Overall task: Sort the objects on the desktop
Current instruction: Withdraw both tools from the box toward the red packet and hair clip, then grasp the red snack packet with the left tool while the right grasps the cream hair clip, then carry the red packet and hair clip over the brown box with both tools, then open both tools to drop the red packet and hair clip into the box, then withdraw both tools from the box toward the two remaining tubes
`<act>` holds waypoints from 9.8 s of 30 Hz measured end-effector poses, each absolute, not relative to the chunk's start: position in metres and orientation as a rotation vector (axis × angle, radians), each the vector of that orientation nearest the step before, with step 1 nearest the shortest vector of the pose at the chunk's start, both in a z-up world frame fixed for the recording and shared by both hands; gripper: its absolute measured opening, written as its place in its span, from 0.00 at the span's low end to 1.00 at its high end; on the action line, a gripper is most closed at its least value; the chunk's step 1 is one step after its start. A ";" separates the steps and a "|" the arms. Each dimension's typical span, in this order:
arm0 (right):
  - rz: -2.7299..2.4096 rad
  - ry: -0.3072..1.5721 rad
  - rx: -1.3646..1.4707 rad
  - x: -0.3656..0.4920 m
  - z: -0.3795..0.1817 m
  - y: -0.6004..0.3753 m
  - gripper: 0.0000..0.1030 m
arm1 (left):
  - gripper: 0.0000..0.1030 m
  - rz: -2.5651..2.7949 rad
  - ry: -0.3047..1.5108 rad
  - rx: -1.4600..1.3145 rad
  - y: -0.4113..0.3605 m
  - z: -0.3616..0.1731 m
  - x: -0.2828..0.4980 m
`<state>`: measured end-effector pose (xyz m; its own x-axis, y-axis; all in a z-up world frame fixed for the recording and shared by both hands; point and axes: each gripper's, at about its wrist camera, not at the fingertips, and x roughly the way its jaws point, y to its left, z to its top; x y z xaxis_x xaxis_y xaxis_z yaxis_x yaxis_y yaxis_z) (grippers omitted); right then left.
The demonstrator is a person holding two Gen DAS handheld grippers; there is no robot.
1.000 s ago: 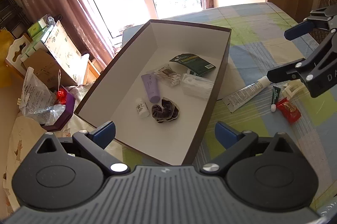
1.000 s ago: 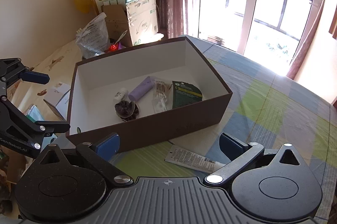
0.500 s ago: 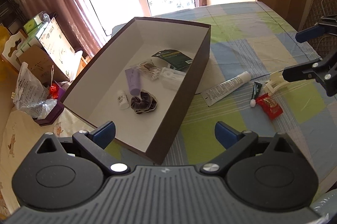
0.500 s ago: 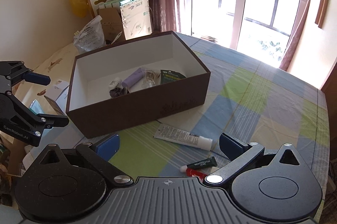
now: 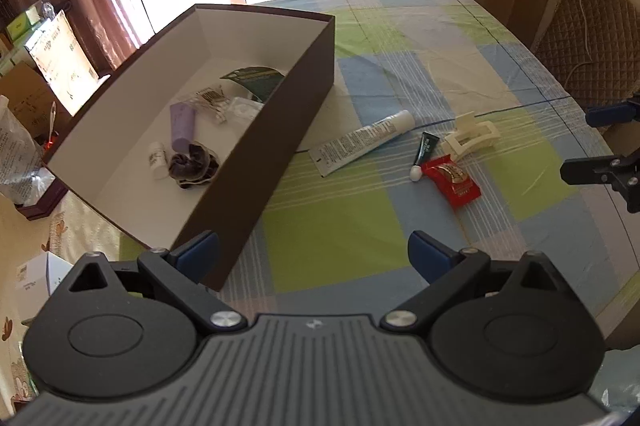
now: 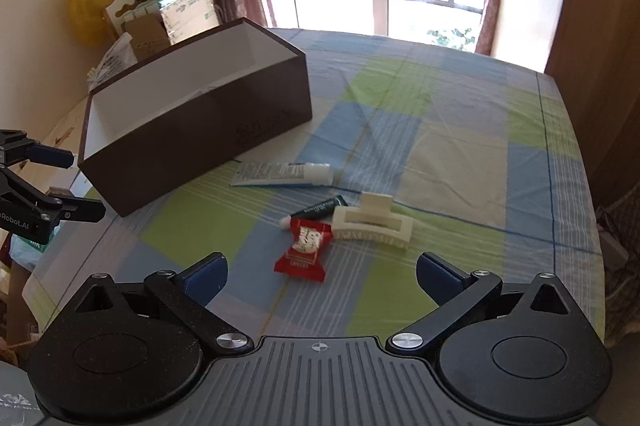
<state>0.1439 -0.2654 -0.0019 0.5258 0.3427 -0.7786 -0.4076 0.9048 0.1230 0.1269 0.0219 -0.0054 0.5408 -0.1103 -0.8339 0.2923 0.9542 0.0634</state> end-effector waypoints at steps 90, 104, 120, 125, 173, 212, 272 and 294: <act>0.867 0.996 -0.184 0.226 -0.053 -0.275 0.37 | 0.24 -0.324 1.067 0.082 -0.037 -0.074 0.152; 0.854 1.020 -0.085 0.209 -0.021 -0.216 0.37 | 0.24 -0.296 0.999 0.101 0.036 -0.027 0.138; 0.834 0.997 -0.053 0.228 0.002 -0.159 0.37 | 0.24 -0.282 0.918 0.138 0.114 0.010 0.147; 0.870 0.944 -0.067 0.235 0.019 -0.132 0.37 | 0.24 -0.271 0.882 0.197 0.141 0.026 0.164; 0.898 1.100 -0.299 0.323 -0.027 0.033 0.37 | 0.26 -0.337 1.121 0.392 0.224 -0.048 0.327; 0.891 1.194 -0.618 0.311 -0.084 0.076 1.00 | 0.51 -0.326 1.134 0.434 0.225 -0.058 0.312; 0.755 0.942 -0.530 0.250 0.003 -0.013 1.00 | 0.94 -0.232 0.962 0.514 0.159 0.015 0.209; 0.721 0.921 -0.444 0.221 0.015 -0.122 1.00 | 0.94 -0.248 0.955 0.474 0.081 0.016 0.174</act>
<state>0.2205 -0.1224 0.0152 0.4009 0.3679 -0.8390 -0.7260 0.6862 -0.0460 0.1737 0.0809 0.0165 0.5601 0.0031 -0.8284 0.4057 0.8708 0.2775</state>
